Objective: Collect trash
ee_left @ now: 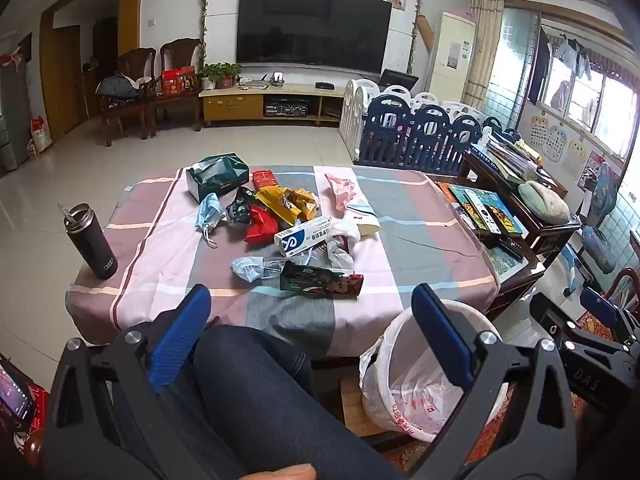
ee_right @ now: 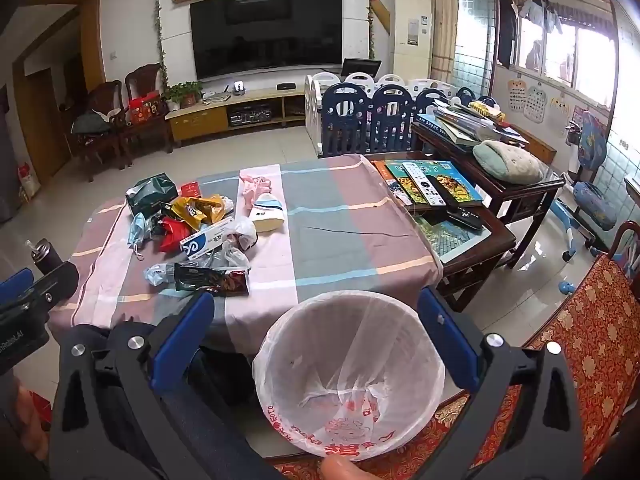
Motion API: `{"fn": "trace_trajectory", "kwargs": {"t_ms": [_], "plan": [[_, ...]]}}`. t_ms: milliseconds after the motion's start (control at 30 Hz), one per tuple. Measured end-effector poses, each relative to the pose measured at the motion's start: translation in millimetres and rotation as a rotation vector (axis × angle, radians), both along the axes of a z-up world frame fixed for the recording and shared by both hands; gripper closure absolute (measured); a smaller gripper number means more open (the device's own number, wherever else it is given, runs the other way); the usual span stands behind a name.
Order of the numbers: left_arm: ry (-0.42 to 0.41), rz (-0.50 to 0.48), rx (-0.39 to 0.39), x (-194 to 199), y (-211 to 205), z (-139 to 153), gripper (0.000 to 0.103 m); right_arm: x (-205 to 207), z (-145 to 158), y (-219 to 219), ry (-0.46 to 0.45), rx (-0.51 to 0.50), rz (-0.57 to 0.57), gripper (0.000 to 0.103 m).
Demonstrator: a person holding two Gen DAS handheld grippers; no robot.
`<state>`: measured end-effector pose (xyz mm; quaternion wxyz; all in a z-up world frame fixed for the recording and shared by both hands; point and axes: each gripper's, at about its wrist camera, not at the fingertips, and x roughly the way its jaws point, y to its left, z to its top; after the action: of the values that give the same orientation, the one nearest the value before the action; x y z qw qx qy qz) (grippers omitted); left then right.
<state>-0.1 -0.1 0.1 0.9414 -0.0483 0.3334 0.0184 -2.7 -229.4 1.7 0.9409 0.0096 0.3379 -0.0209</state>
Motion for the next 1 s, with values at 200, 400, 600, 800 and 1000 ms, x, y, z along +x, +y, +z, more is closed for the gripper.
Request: {"fn": "trace_trajectory", "kwargs": {"t_ms": [200,400,600,800,1000], "plan": [[0.005,-0.001,-0.002,0.2,0.1,0.0,0.003,-0.4,0.8,-3.0,0.004,0.032,0.007,0.003],[0.006,0.003,-0.001,0.0,0.1,0.0,0.003,-1.4,0.9,-4.3,0.002,0.034,0.004,0.003],[0.009,0.002,0.000,0.4,0.0,-0.2,0.003,-2.5,0.3,-4.4,-0.001,0.032,0.004,0.003],[0.011,0.002,0.001,0.6,-0.1,-0.2,0.003,-2.2,3.2,-6.3,-0.001,0.033,0.004,0.003],[0.012,0.003,0.001,0.7,-0.1,-0.2,0.003,-0.8,5.6,-3.0,-0.002,0.034,0.003,0.003]]}}
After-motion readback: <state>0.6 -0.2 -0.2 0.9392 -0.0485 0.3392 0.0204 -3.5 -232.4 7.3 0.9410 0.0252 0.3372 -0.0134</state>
